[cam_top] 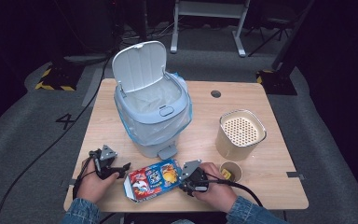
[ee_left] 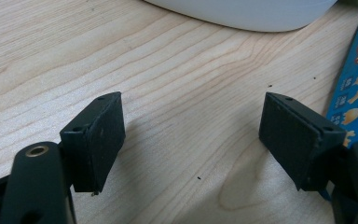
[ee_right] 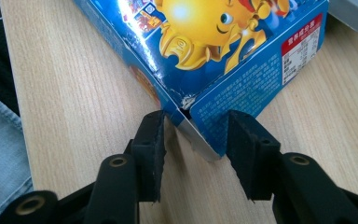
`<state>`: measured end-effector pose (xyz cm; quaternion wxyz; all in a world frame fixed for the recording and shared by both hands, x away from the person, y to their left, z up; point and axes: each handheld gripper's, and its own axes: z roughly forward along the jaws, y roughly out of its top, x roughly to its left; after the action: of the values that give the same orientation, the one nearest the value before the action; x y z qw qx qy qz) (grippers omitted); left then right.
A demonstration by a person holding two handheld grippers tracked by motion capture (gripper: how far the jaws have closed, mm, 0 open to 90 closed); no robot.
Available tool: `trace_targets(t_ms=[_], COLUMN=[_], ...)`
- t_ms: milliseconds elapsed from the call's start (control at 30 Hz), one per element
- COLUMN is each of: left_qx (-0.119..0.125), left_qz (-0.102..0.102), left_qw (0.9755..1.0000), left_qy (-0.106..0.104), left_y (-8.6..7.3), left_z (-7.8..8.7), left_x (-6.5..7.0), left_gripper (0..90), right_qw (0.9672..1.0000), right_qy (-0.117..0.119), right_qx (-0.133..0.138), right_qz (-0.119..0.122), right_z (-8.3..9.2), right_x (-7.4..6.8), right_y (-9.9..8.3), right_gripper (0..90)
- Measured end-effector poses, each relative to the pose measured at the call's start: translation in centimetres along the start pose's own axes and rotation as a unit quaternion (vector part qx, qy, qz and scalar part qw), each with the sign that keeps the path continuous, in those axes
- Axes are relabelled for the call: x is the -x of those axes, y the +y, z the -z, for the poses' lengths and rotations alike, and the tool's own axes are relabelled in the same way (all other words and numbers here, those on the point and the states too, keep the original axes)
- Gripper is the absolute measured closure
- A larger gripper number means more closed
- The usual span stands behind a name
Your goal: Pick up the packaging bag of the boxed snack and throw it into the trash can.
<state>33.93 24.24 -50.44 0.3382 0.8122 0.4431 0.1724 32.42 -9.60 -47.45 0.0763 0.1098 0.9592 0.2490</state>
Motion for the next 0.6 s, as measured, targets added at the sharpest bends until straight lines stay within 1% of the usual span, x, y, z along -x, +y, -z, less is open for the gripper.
trace_targets(t_ms=[33, 100, 133, 167, 200, 233, 300, 367, 433, 467, 500, 533, 600], left_qx=[0.000, 0.000, 0.000, 0.000, 0.000, 0.000, 0.000, 0.000, 0.000, 0.000, 0.000, 0.000, 0.000], left_qz=[0.000, 0.000, 0.000, 0.000, 0.000, 0.000, 0.000, 0.000, 0.000, 0.000, 0.000, 0.000, 0.000], left_qw=[1.0000, 1.0000, 1.0000, 1.0000, 1.0000, 1.0000, 1.0000, 1.0000, 1.0000, 1.0000, 1.0000, 1.0000, 1.0000], left_qy=[0.000, 0.000, 0.000, 0.000, 0.000, 0.000, 0.000, 0.000, 0.000, 0.000, 0.000, 0.000, 0.000], left_y=[0.00, 0.00, 0.00, 0.00, 0.00, 0.00, 0.00, 0.00, 0.00, 0.00, 0.00, 0.00, 0.00], left_z=[0.00, 0.00, 0.00, 0.00, 0.00, 0.00, 0.00, 0.00, 0.00, 0.00, 0.00, 0.00, 0.00], left_x=[0.00, 0.00, 0.00, 0.00, 0.00, 0.00, 0.00, 0.00, 0.00, 0.00, 0.00, 0.00, 0.00], left_gripper=[22.6, 22.6, 22.6, 22.6, 22.6, 22.6, 22.6, 22.6, 22.6, 22.6, 22.6, 22.6, 22.6], right_qw=[1.0000, 0.9999, 1.0000, 0.9999, 0.9999, 1.0000, 1.0000, 0.9998, 0.9996, 0.9996, 0.9993, 0.9990, 0.9987], right_qy=[0.000, 0.000, -0.004, -0.009, -0.008, -0.008, -0.001, 0.007, 0.013, 0.017, 0.025, 0.036, 0.042], right_qx=[0.001, 0.003, 0.004, 0.006, 0.009, 0.006, 0.006, -0.002, -0.005, -0.007, -0.006, -0.004, 0.000], right_qz=[-0.005, -0.011, -0.008, -0.004, 0.000, 0.002, 0.007, 0.017, 0.024, 0.022, 0.026, 0.026, 0.028], right_z=[-0.04, -0.14, -0.20, -0.24, -0.22, -0.14, -0.12, 0.05, 0.16, 0.26, 0.33, 0.42, 0.60], right_x=[0.00, 0.00, 0.00, -0.09, -0.17, -0.28, -0.32, -0.39, -0.44, -0.51, -0.51, -0.56, -0.74], right_y=[0.01, 0.00, 0.00, 0.03, 0.08, 0.11, 0.17, 0.18, 0.11, 0.06, 0.02, -0.01, -0.02], right_gripper=[54.0, 43.7, 39.4, 39.8, 46.8, 51.9, 59.7, 72.4, 80.2, 84.5, 88.3, 89.5, 90.0])
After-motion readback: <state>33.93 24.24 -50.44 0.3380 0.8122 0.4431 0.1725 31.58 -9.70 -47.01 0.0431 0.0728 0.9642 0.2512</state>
